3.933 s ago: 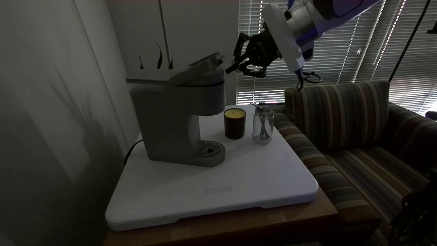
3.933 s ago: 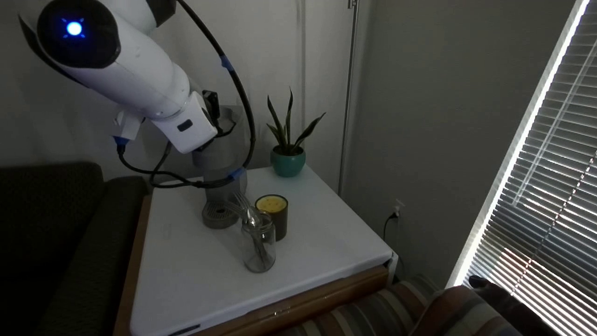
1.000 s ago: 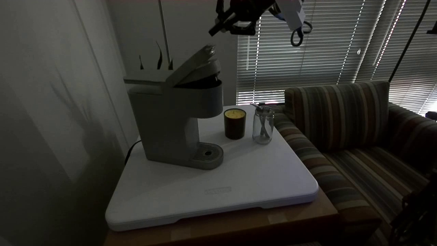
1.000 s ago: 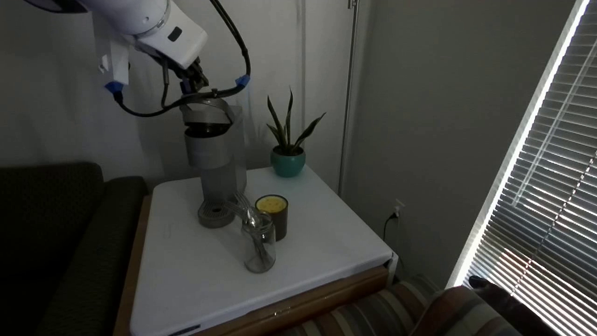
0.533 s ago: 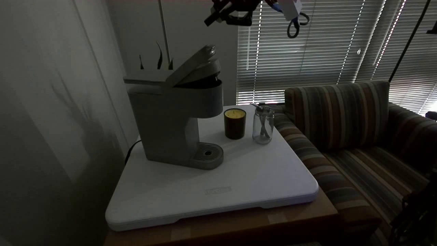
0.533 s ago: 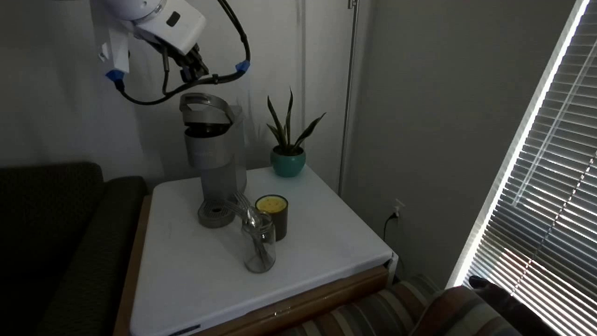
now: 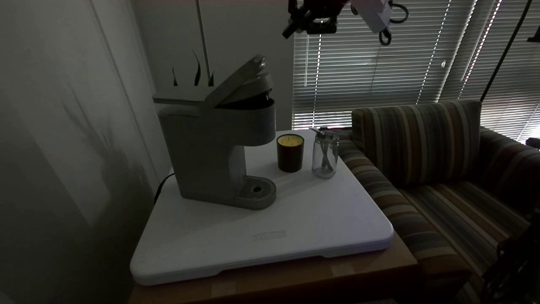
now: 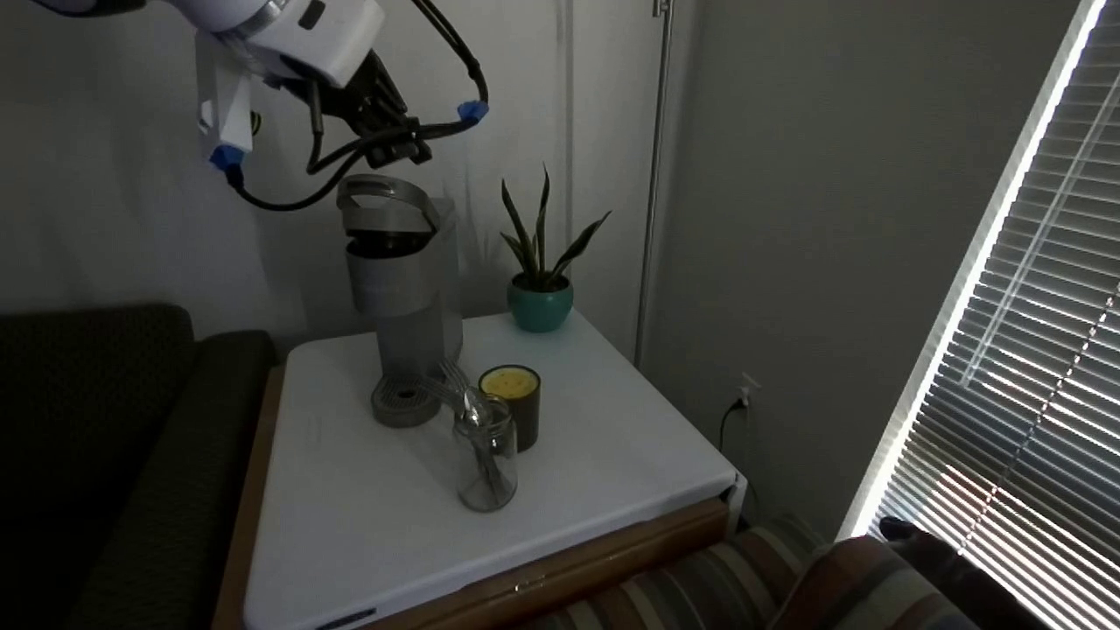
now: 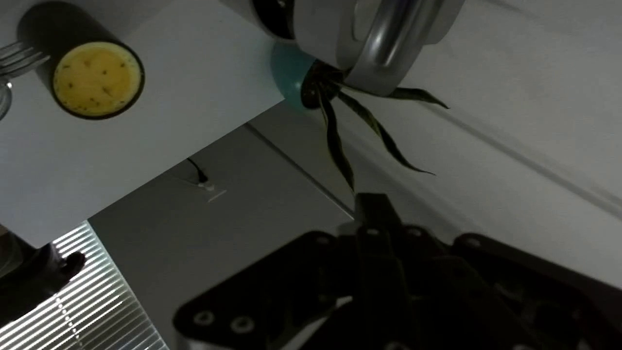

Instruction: Open the lid of the coffee maker

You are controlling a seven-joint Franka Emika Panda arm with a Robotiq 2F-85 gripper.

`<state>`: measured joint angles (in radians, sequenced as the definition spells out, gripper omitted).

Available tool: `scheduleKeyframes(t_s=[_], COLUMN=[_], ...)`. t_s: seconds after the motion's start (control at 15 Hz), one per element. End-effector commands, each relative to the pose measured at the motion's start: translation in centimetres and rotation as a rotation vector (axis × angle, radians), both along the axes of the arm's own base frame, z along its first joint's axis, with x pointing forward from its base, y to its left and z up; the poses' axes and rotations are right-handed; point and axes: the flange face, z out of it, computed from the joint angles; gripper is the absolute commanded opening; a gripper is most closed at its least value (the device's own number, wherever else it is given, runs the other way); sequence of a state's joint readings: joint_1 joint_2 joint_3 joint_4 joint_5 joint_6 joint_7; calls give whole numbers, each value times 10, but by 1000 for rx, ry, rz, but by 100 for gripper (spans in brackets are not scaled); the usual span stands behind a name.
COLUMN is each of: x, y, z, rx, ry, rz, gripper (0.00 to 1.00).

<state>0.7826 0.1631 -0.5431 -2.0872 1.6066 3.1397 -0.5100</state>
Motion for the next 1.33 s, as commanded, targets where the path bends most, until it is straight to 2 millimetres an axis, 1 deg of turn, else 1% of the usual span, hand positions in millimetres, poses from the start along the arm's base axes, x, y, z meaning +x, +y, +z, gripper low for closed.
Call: scheduleKeyframes(t_s=[0.0, 0.07, 0.13, 0.2, 0.27, 0.47, 0.6, 0.8, 0.87, 0.93, 1.0, 1.07, 1.13, 1.27], x=[-20, -23, -28, -31, -33, -36, -35, -29, -28, -26, -25, -23, -22, -18], y=[-5, -6, -7, -6, -7, -8, -10, -11, -12, -13, -14, -16, -16, -21], z=[-16, -20, -30, -31, -40, -56, -58, -51, -52, -51, -47, -45, -41, -34], rx=[-50, -52, -59, -50, -48, -14, -7, 20, 18, 20, 23, 10, 4, -14], ry=[49, 62, 91, 101, 127, 191, 210, 227, 236, 246, 251, 257, 262, 291], rz=[-37, -37, -45, -31, -32, -30, -34, -27, -33, -36, -37, -31, -25, -16], gripper=[0, 0, 0, 0, 0, 0, 0, 0, 26, 27, 32, 39, 47, 62])
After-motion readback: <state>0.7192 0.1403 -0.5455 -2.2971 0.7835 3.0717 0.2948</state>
